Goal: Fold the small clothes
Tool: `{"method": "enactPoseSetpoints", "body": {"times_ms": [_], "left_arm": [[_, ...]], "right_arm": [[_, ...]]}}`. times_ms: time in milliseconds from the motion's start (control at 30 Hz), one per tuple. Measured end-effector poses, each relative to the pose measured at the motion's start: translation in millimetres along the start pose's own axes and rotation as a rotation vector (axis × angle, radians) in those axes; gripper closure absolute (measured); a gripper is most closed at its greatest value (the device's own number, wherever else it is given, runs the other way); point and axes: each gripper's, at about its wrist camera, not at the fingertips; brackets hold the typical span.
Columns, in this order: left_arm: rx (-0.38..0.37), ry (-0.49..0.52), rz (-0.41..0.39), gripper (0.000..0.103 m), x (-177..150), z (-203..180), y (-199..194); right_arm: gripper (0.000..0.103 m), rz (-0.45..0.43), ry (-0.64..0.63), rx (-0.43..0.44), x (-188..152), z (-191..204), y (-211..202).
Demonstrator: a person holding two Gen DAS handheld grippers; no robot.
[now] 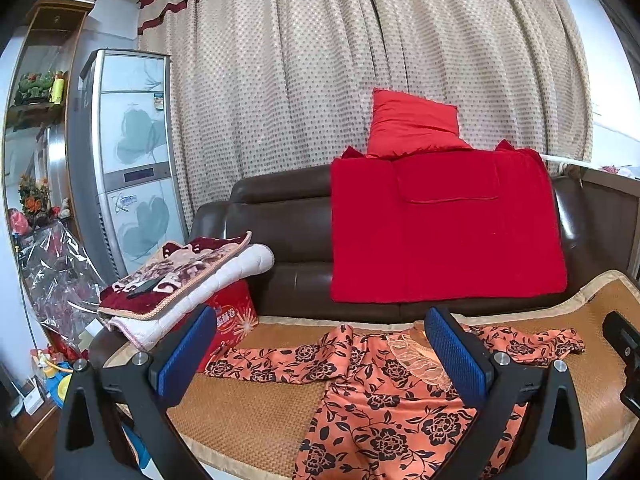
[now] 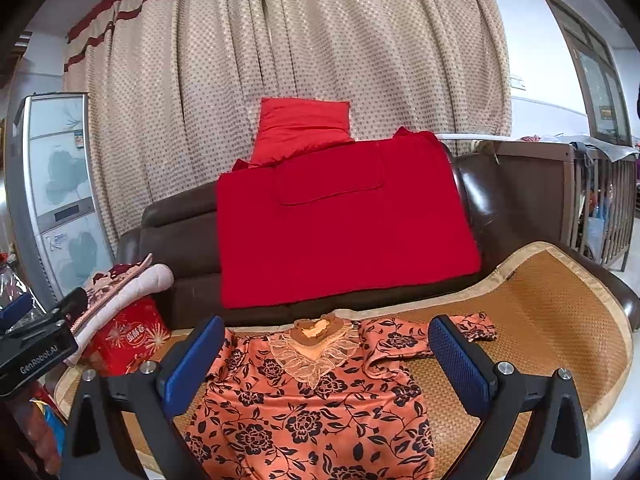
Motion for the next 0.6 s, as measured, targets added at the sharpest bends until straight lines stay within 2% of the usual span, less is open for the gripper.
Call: {"method": "enactPoseSetpoints", "body": {"times_ms": [600], "left_arm": [[0.035, -0.012, 0.010, 0.000, -6, 11, 5]], "right_arm": [[0.000, 0.016, -0.012, 0.017, -7, 12, 6]]}}
Point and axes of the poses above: each gripper's, at about its wrist camera, not at the fingertips, and y roughly the way its jaws point, z to its left, x to its top, and after that the axes turned 10 degrees about y, right-handed
